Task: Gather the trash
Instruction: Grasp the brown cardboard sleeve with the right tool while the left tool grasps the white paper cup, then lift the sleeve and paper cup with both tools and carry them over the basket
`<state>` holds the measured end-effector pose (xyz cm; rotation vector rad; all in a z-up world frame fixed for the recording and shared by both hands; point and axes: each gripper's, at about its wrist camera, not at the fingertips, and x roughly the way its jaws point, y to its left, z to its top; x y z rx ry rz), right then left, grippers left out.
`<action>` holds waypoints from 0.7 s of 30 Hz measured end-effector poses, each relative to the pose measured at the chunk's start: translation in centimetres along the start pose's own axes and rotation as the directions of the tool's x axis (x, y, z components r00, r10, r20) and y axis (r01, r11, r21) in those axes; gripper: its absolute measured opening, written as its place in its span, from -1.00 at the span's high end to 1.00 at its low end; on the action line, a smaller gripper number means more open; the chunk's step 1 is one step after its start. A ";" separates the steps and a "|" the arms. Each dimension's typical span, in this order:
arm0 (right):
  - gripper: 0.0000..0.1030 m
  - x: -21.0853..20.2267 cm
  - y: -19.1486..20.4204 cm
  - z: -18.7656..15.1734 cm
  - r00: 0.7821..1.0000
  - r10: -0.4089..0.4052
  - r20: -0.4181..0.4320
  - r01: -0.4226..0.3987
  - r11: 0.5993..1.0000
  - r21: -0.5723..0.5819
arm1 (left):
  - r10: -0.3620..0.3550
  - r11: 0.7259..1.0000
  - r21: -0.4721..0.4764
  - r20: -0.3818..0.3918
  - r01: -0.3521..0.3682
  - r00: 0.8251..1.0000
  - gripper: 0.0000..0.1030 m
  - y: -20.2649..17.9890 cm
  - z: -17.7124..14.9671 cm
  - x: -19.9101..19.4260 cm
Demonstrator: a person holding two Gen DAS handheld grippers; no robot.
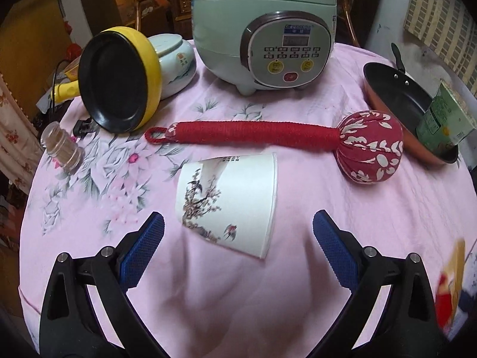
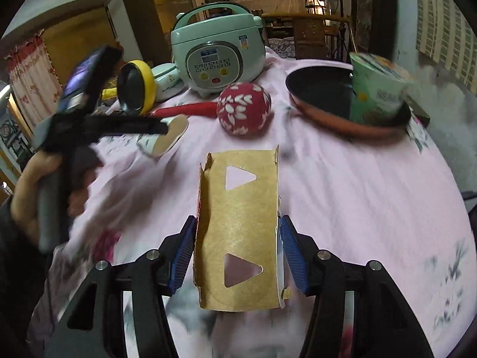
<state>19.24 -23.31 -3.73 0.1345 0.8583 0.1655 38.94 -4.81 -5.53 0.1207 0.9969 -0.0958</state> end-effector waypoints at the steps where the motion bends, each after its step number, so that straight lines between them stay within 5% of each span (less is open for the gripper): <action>1: -0.10 -0.3 -0.4 -0.8 1.000 0.020 0.001 -0.020 1.000 0.020 | 0.007 1.000 -0.001 -0.006 -0.007 1.000 -0.87 0.0 0.2 0.4; 14: -0.10 -0.5 -0.7 -2.1 0.993 0.121 -0.004 -0.121 0.992 0.038 | -0.057 0.997 -0.054 -0.070 0.053 0.996 -0.85 1.5 0.7 4.7; 16: -0.10 -0.6 -0.8 -2.1 0.992 0.128 -0.003 -0.128 0.991 0.038 | -0.043 0.998 -0.038 -0.060 0.041 0.997 -0.57 1.3 0.6 4.6; 21: -0.10 -0.8 -0.9 -2.1 0.992 0.128 0.001 -0.128 0.991 0.031 | 0.006 1.000 0.024 0.035 -0.007 0.999 -0.56 0.6 0.5 1.0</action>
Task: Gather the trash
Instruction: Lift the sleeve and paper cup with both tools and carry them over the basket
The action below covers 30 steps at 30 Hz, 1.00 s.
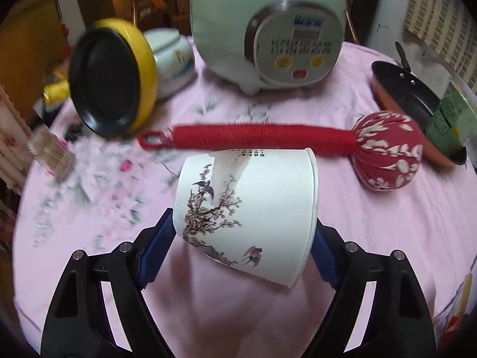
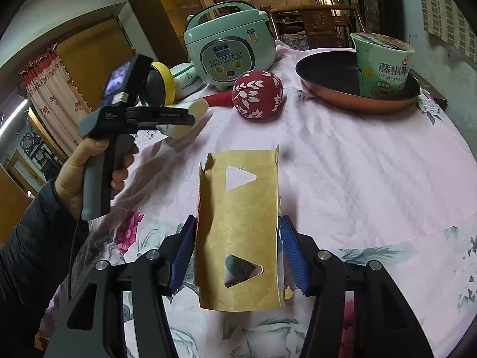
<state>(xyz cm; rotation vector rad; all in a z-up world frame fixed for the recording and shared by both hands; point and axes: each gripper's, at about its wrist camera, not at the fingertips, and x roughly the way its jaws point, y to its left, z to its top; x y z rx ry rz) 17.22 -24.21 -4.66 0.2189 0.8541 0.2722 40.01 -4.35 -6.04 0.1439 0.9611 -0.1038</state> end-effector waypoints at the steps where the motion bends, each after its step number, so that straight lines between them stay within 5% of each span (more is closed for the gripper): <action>1: -0.10 -0.1 0.1 0.0 1.000 0.002 0.003 -0.002 1.000 -0.003 | 0.008 1.000 0.003 0.011 -0.008 1.000 -0.56 0.0 -0.1 -1.1; 6: -0.10 -0.6 0.9 -0.3 1.000 0.001 0.021 -0.001 1.000 -0.029 | 0.010 1.000 -0.018 0.010 -0.010 1.000 -0.57 0.7 -2.3 -6.1; 16: -0.10 -1.5 3.7 -0.8 0.995 -0.082 0.059 0.086 0.993 -0.078 | 0.050 0.994 -0.097 0.036 -0.046 0.998 -0.57 2.5 -12.2 -14.4; 30: -0.10 -7.5 11.5 -6.5 0.996 0.004 0.092 0.011 0.987 -0.161 | 0.113 0.977 -0.194 0.132 -0.086 0.985 -0.57 3.8 -24.0 -23.9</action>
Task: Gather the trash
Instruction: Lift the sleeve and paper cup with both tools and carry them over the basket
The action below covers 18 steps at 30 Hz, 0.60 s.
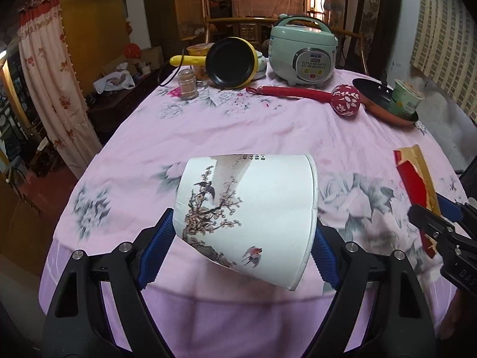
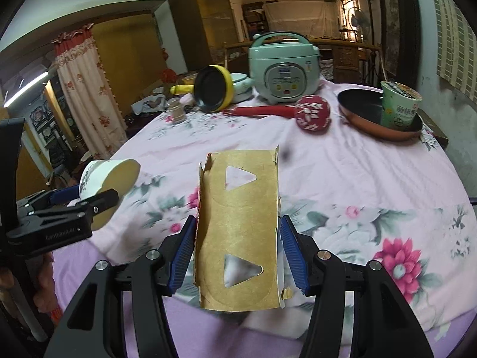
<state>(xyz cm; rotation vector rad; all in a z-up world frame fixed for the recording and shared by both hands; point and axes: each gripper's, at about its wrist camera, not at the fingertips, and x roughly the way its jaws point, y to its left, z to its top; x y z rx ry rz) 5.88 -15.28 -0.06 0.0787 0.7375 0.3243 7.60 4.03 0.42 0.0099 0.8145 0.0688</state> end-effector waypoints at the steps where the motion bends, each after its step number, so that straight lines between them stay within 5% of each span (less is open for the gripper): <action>1: -0.10 -0.3 0.8 -0.4 1.000 0.012 0.003 -0.012 1.000 -0.006 | -0.002 1.000 -0.010 0.005 0.002 1.000 -0.57 0.4 -0.7 -0.6; 18: -0.09 -1.1 8.6 -6.4 0.991 0.131 -0.037 -0.132 0.991 -0.031 | 0.083 0.981 -0.178 -0.007 -0.083 0.997 -0.56 7.6 -9.6 -5.0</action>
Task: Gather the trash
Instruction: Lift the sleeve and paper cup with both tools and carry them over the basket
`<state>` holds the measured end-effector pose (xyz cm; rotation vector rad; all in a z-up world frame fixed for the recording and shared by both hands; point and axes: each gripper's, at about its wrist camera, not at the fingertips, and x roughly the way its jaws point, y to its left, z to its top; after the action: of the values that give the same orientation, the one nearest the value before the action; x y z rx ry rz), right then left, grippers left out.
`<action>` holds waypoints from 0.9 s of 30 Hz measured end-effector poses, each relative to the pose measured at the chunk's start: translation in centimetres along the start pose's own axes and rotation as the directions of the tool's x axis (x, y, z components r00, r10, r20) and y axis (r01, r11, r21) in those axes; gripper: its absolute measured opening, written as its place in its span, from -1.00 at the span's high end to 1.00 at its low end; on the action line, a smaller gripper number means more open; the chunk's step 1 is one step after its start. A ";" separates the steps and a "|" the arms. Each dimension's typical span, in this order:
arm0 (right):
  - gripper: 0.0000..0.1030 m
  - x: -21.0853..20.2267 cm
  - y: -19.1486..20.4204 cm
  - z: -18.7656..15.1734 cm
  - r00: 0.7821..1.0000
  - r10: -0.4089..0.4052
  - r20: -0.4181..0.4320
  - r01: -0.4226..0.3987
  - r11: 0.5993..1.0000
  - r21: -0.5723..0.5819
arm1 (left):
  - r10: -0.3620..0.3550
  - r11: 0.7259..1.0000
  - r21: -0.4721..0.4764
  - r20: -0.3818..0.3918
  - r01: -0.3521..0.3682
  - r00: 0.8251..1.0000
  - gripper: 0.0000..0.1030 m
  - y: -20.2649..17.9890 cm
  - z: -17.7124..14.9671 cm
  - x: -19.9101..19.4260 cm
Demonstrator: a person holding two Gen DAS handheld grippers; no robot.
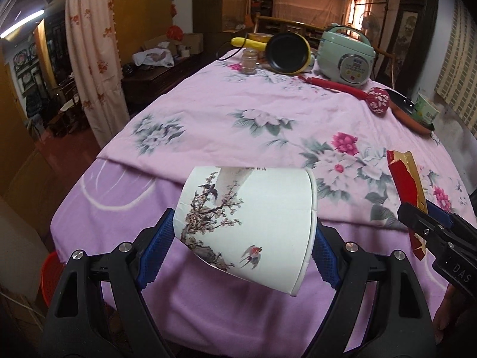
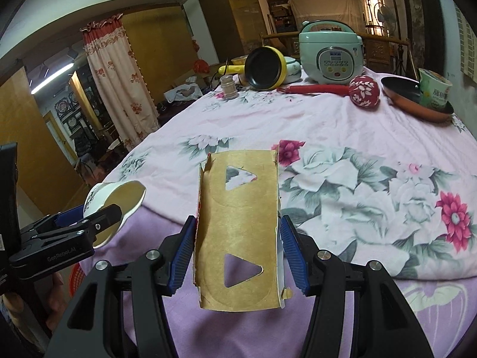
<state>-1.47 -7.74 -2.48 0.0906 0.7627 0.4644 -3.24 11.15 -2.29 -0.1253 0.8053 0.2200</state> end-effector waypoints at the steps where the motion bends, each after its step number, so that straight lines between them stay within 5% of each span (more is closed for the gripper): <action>1: -0.09 0.1 0.3 -0.1 1.000 0.005 -0.006 -0.005 1.000 -0.002 | 0.004 1.000 -0.005 -0.003 -0.004 1.000 -0.52 0.4 -0.3 -0.1; 10: -0.09 1.9 7.4 -0.5 0.993 0.105 -0.056 -0.111 0.986 -0.122 | 0.074 0.992 -0.108 0.017 -0.072 0.997 -0.41 7.1 -2.6 -1.6; 16: -0.09 2.8 10.5 0.1 0.987 0.148 -0.069 -0.156 0.977 -0.142 | 0.011 0.995 -0.102 0.029 -0.008 1.000 -0.48 9.0 -2.8 -1.6; 23: -0.09 2.5 8.9 0.0 0.991 0.120 -0.064 -0.126 0.987 -0.103 | -0.070 0.997 -0.041 -0.009 0.069 0.998 -0.60 7.1 -1.2 1.0; 24: -0.09 2.4 8.4 0.0 0.991 0.114 -0.064 -0.120 0.988 -0.095 | -0.073 0.997 -0.037 -0.017 0.073 0.997 -0.55 6.8 -1.1 1.3; 26: -0.09 2.5 7.5 0.1 0.992 0.110 -0.065 -0.115 0.990 -0.082 | -0.109 0.994 -0.035 -0.034 0.108 0.993 -0.02 6.2 -1.1 1.4; 27: -0.09 2.5 7.0 0.0 0.992 0.107 -0.066 -0.112 0.991 -0.075 | -0.093 0.996 -0.019 -0.048 0.092 0.995 0.57 5.7 -1.2 1.3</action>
<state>-2.48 -0.34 -2.35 0.0451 0.8017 0.6029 -4.60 16.67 -4.27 -0.1843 0.8439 0.1370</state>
